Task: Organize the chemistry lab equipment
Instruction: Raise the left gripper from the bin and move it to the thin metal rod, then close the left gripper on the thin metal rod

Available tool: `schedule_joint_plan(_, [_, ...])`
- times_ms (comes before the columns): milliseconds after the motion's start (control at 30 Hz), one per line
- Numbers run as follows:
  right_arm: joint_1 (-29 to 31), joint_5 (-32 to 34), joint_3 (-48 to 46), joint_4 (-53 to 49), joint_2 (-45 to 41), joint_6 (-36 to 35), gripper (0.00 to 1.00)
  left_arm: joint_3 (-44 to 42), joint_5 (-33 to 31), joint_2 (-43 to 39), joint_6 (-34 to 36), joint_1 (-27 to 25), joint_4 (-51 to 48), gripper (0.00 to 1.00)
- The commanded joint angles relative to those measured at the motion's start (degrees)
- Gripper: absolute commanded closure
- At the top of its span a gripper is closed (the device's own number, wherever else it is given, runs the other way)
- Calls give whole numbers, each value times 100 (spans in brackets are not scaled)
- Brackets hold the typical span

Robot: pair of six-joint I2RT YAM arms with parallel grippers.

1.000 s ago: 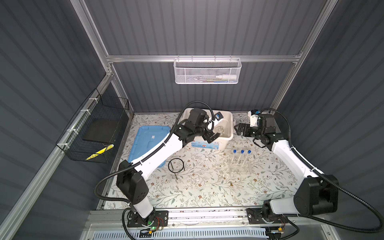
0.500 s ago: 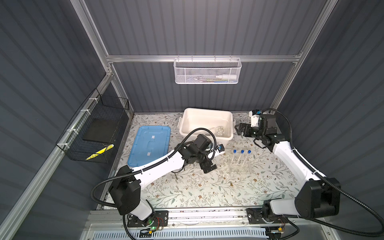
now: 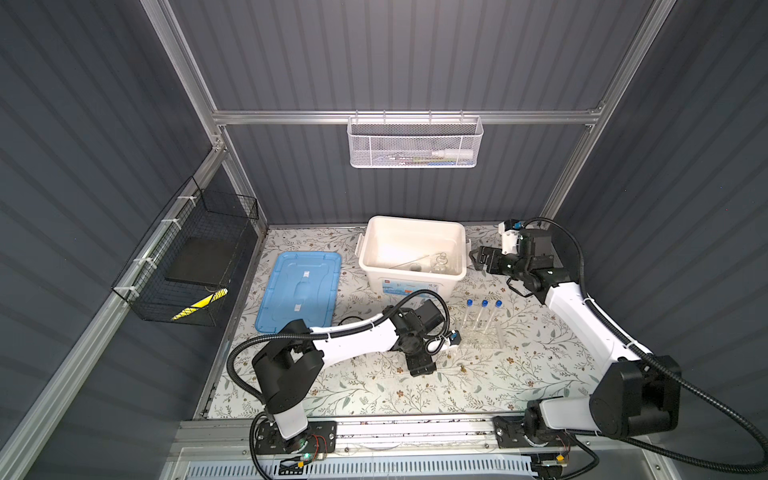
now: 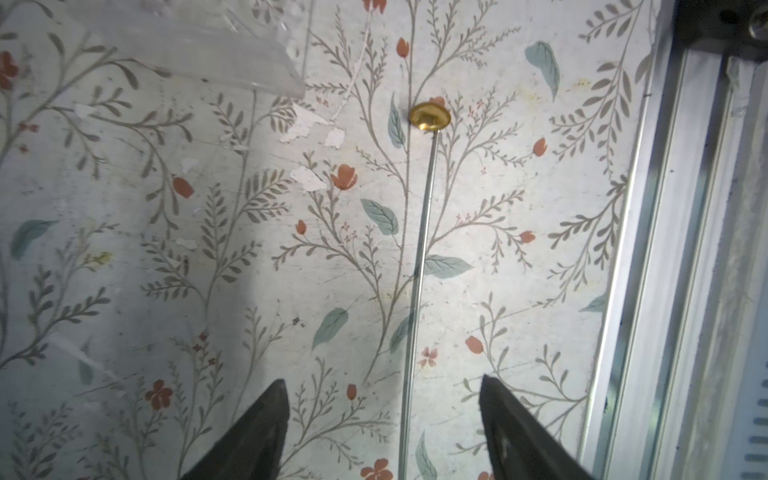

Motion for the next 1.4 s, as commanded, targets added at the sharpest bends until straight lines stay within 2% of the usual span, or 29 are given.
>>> schedule_joint_plan(0, [-4, 12, -42, -19, -73, 18, 2, 40, -8, 172, -41, -91, -253, 29])
schedule_joint_plan(200, [-2, -2, -42, -19, -44, 9, 1, 92, 36, 417, 0, -150, -399, 44])
schedule_joint_plan(467, [-4, 12, -42, -5, -19, -10, 1, 66, -59, 644, 61, -170, -498, 49])
schedule_joint_plan(600, [0, -6, -25, -7, 16, -25, 1, 114, -278, 796, -35, -181, -546, 62])
schedule_joint_plan(1100, [-4, -6, 28, -9, 89, -44, 1, -122, -786, 966, -312, -188, -391, 98])
schedule_joint_plan(1367, [-3, -6, 28, -6, 93, -53, 1, -321, -694, 732, -706, 6, -68, 100])
